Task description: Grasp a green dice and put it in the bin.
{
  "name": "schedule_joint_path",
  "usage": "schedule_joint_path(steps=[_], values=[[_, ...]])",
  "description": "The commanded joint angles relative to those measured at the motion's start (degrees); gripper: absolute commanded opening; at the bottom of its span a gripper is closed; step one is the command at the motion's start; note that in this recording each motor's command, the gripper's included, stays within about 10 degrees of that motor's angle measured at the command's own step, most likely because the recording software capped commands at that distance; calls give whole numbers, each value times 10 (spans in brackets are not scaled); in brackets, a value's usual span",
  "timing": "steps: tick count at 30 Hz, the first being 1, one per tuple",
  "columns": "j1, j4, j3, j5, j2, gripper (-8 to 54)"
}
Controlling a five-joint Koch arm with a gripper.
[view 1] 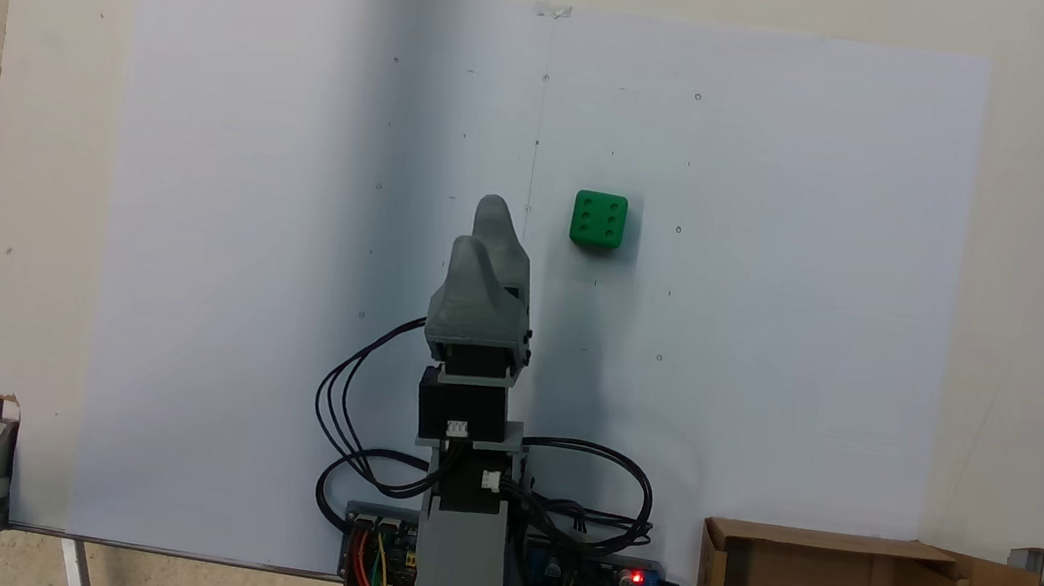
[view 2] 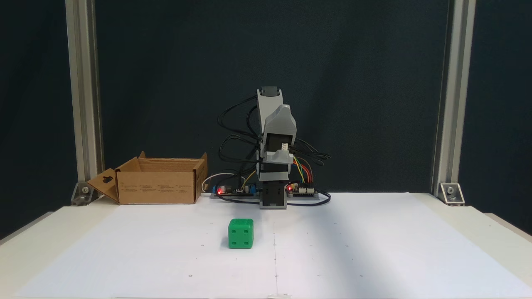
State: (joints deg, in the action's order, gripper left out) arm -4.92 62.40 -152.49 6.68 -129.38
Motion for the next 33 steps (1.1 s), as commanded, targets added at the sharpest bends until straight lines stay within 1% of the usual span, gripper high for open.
schedule_joint_path(steps=[1, 12, 17, 22, 25, 29, 31, 33], values=[[89, -4, -100, -18, -60, 444], [89, -4, -100, -18, -61, 444], [113, 69, -100, -18, -61, 444], [114, 90, -100, -18, -62, 445], [69, 94, -100, -18, -61, 445], [59, 95, -100, -19, -61, 445], [12, 104, -100, -19, -61, 445], [14, 102, -100, -14, -59, 431]])
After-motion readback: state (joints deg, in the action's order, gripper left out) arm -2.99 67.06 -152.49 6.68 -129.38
